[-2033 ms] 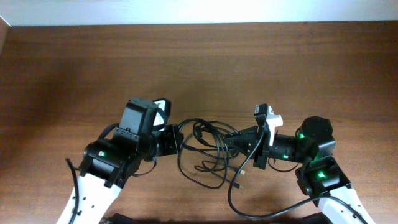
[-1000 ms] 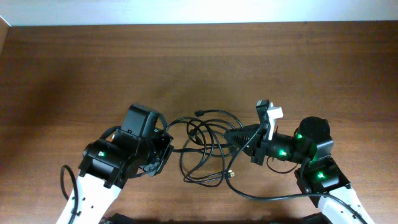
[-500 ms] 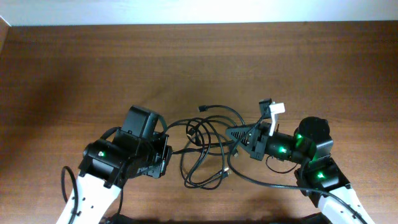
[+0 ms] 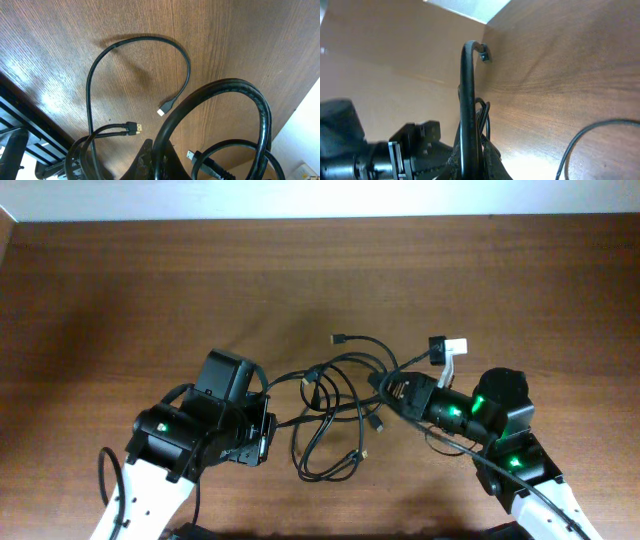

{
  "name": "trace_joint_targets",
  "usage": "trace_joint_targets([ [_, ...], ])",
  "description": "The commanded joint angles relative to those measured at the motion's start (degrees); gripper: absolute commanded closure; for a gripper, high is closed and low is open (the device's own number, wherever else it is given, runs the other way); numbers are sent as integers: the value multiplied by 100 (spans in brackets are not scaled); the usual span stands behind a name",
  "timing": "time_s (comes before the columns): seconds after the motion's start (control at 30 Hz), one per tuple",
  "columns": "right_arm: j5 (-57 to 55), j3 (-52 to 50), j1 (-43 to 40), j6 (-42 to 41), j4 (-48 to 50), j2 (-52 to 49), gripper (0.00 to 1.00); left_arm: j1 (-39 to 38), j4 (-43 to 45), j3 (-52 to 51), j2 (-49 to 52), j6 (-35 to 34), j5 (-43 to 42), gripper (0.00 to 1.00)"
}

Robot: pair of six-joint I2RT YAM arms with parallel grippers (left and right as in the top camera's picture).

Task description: Untangle cables

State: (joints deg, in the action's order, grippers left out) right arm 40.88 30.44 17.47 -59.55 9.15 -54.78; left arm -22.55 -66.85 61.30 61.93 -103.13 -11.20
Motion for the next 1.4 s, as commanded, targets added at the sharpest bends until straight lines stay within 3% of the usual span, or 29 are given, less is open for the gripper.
trace_joint_targets([
  [0.0,-1058,63,-146,-651,44,155,96,155,-297,-50,0,-76,879,100],
  [0.5,-2210,63,-146,-2120,-87,-199,96,155,-531,-50,0,-332,476,100],
  [0.63,-2179,63,-142,-2817,-87,-479,96,155,-695,-50,0,-426,452,100],
  [0.77,-1845,63,-142,-2743,-90,-638,96,155,-691,-50,0,-426,457,100],
  [0.8,-1759,63,-142,-2610,-90,-656,92,155,-682,-50,0,-426,457,100],
  [0.87,-1679,63,-142,-2170,-90,-667,46,157,-671,-50,0,-426,501,100],
  [0.9,-1582,63,-142,-1923,-90,-667,29,157,-671,-50,0,-424,544,100],
  [0.93,-1547,63,-142,-1810,-92,-667,23,157,-673,-50,0,-424,575,100],
  [1.07,-1255,63,-142,-1091,-245,-667,12,157,-673,-50,0,-422,730,100],
  [1.27,-992,63,-142,-63,-640,-667,11,155,-673,-50,0,-308,977,100],
  [1.37,-885,63,-142,264,-636,-667,11,155,-492,-50,0,201,1113,100],
])
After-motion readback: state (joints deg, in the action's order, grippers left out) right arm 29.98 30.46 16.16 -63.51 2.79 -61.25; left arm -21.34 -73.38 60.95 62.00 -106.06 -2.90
